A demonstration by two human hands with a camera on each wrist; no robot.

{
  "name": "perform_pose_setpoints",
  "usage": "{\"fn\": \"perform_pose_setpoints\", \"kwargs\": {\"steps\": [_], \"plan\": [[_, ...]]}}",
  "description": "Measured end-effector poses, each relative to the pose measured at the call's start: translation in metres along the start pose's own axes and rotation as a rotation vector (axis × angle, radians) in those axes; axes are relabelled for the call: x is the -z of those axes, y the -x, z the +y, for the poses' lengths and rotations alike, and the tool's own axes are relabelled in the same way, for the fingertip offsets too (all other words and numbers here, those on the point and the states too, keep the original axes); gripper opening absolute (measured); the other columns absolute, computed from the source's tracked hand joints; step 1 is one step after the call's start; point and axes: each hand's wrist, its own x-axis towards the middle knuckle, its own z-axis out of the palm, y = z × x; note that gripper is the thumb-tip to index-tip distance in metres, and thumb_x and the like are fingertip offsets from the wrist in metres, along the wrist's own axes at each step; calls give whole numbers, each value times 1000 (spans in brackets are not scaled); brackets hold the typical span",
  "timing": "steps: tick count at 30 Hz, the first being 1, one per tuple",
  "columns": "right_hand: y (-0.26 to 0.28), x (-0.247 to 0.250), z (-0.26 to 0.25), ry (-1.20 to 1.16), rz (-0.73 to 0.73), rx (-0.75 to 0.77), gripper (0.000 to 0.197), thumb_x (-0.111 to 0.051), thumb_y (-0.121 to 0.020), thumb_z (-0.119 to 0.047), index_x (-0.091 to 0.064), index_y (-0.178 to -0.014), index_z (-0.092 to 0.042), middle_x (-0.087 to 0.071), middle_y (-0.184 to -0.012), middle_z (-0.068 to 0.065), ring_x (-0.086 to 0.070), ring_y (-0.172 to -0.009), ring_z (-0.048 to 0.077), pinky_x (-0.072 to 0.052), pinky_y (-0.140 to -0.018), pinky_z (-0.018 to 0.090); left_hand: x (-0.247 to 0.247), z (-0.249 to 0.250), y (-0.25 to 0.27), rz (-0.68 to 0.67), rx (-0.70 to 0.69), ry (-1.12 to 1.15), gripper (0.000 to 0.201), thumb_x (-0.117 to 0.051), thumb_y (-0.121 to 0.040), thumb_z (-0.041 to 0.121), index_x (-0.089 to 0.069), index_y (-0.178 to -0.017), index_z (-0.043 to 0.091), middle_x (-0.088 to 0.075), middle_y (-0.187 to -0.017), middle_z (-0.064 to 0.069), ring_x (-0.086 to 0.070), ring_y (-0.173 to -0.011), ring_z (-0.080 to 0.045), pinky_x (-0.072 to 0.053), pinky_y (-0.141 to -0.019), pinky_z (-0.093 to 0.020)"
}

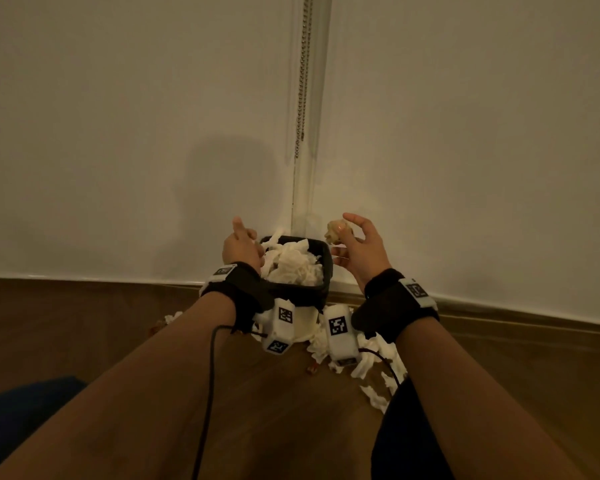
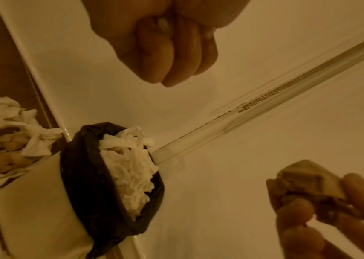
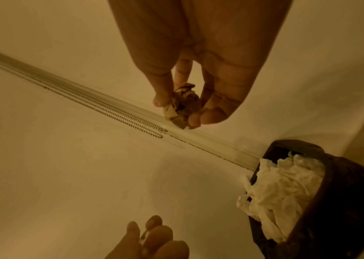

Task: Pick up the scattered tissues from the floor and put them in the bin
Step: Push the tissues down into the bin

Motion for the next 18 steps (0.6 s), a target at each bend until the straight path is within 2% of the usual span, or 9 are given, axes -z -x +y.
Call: {"fn": "perform_pose_setpoints", "kwargs": {"steps": [3,5,7,8,10,13,15,16,18], "plan": [[-7,-9,3,-16,-20,18,19,-54,-94,-16,-52,-113,-15,-60,-84,12,-55,-62,20,-53,-66,35,7,-22,-15,-82,-3,-150,38,-24,-101,40,-48,-85,14,-46,-69,-7,-40,-51,-18,-37,-41,-22],[-13,-13,7,-27,-36,14,21,-55,-94,-13,-53,-115,-10,-61,-88,12,-57,-65,20,-55,-72,35,8,-37,-26,-163,-6,-308,22,-28,-100,18,-48,-98,8,-45,-83,-8,-47,-76,-22,-46,-62,-27],[-18,-14,13,-51,-42,-6,23,-57,-92,-10,-54,-114,-7,-59,-94,15,-57,-70,19,-55,-74,33,6,-50,-36,-209,-7,-439,23,-32,-96,5,-54,-96,-2,-53,-90,-12,-50,-95,-29,-43,-73,-28],[-22,-15,16,-65,-38,-22,22,-59,-91,-8,-55,-112,-7,-58,-97,17,-57,-73,19,-55,-75,31,4,-55,-40,-218,-12,-496,27,-33,-94,1,-58,-101,-5,-58,-101,-19,-52,-104,-34,-44,-77,-29],[-29,-17,24,-77,-24,-54,23,-60,-89,-4,-55,-112,-4,-58,-98,17,-58,-80,20,-55,-77,31,-1,-60,-47,-198,-27,-602,32,-34,-95,1,-58,-116,3,-53,-122,-19,-47,-120,-37,-43,-88,-24],[-43,-22,35,-35,-17,-94,23,-58,-88,1,-54,-111,-3,-59,-93,13,-59,-89,27,-53,-87,39,-5,-63,-54,-192,-115,-715,37,-43,-94,6,-52,-128,15,-39,-137,-13,-40,-125,-35,-39,-86,-20],[-54,-24,43,47,-1,-105,19,-60,-87,1,-54,-103,-8,-60,-97,15,-62,-91,31,-52,-89,40,-5,-66,-60,-234,-157,-732,38,-43,-93,6,-54,-128,14,-43,-137,-16,-44,-123,-33,-37,-92,-20],[-59,-24,48,98,11,-105,18,-62,-86,-1,-55,-100,-10,-60,-99,15,-63,-94,33,-53,-89,41,-4,-68,-63,-257,-137,-690,37,-44,-92,6,-56,-126,14,-44,-136,-17,-45,-122,-32,-37,-101,-27],[-69,-23,61,238,32,-94,18,-65,-84,-5,-57,-98,-12,-61,-98,13,-64,-96,33,-53,-89,44,-3,-75,-68,-279,-75,-598,36,-47,-91,8,-57,-125,15,-39,-139,-18,-45,-122,-33,-36,-108,-37]]}}
